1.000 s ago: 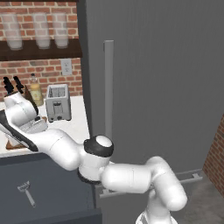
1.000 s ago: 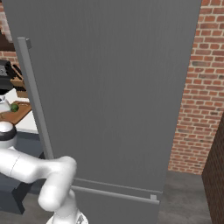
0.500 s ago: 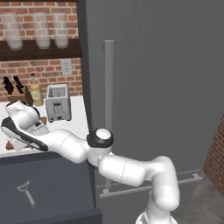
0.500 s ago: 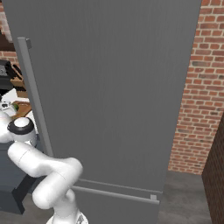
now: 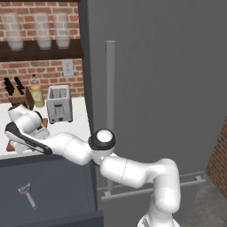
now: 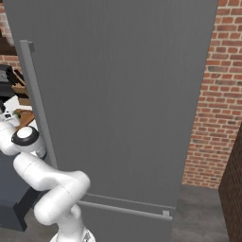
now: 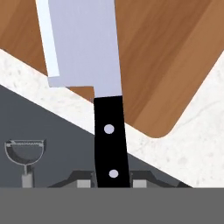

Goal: Place the appropriate cutting tool for cutting the avocado skin on the cutting board.

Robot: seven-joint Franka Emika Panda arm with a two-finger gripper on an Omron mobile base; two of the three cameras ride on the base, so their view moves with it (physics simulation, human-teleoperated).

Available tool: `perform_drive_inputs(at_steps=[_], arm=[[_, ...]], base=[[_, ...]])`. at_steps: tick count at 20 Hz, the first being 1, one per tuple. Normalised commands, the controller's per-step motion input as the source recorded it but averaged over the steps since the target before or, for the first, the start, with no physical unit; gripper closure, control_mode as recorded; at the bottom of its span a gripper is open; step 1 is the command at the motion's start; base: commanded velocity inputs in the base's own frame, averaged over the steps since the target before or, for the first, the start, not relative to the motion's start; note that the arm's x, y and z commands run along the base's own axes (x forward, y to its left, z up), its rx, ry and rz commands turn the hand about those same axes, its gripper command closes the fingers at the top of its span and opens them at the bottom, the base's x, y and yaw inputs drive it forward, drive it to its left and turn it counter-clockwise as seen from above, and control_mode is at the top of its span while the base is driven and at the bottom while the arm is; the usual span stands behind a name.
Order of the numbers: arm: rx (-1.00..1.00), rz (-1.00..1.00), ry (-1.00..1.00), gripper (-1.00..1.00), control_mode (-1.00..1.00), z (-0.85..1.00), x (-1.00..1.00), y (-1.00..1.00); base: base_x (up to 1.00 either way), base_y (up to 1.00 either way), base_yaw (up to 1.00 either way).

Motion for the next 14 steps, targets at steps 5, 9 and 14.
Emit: perform_drive_inputs(at_steps=[5, 9, 14], arm=[[-0.01, 0.0, -0.09, -1.0, -1.0, 0.0, 0.36, 0.21], [-0.01, 0.0, -0.05, -1.0, -1.0, 0.0, 0.13, 0.0], [0.0, 0.0, -0.08, -1.0, -1.0, 0.13, -0.37, -0.09]], base=[[0.0, 0.0, 0.0], [0.0, 0.0, 0.0], [0.0, 0.0, 0.0]])
